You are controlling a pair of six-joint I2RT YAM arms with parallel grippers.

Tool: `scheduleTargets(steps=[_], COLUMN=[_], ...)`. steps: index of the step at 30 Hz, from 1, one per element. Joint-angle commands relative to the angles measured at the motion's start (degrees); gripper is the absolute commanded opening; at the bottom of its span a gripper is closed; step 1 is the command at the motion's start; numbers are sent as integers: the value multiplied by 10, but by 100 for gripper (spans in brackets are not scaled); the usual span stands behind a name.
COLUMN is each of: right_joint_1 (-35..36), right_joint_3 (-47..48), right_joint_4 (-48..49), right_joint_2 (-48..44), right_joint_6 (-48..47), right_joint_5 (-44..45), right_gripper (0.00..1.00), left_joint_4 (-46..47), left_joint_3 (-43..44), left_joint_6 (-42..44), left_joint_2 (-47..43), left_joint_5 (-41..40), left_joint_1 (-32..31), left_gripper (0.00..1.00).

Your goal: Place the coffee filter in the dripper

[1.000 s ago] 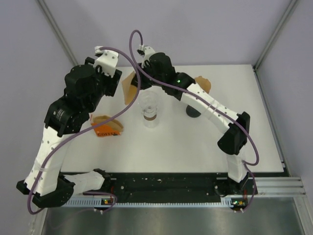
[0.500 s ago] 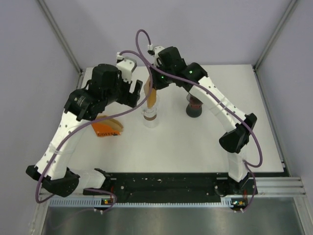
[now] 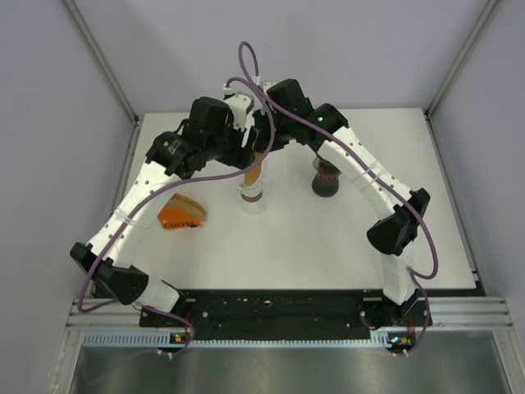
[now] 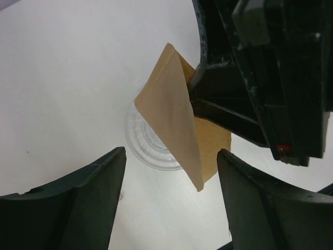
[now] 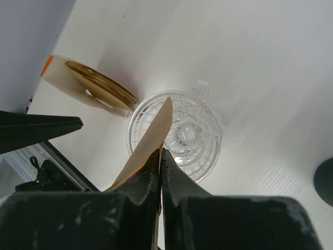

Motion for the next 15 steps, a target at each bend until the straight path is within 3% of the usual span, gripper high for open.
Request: scheduleTargets(steps=[1, 11, 12, 15], right_joint_1=[1, -6, -9, -21], right_joint_3=[26, 15, 14, -4], right_joint_4=[5, -7, -10, -15], right_joint_2=[3, -15, -16, -29], right_joint_6=[2, -11, -13, -18], right_joint_5=[-26, -32, -33, -35], right_gripper=[0, 0, 0, 0], left_joint_4=[33, 16, 11, 0], left_joint_3=[18, 18, 17, 18], left_joint_6=[5, 19, 19, 11], left_joint_2=[18, 20, 20, 15], left_joint_5=[-75, -112, -120, -153], left_joint_1=[0, -1, -1, 2], left_gripper=[69, 4, 0, 0])
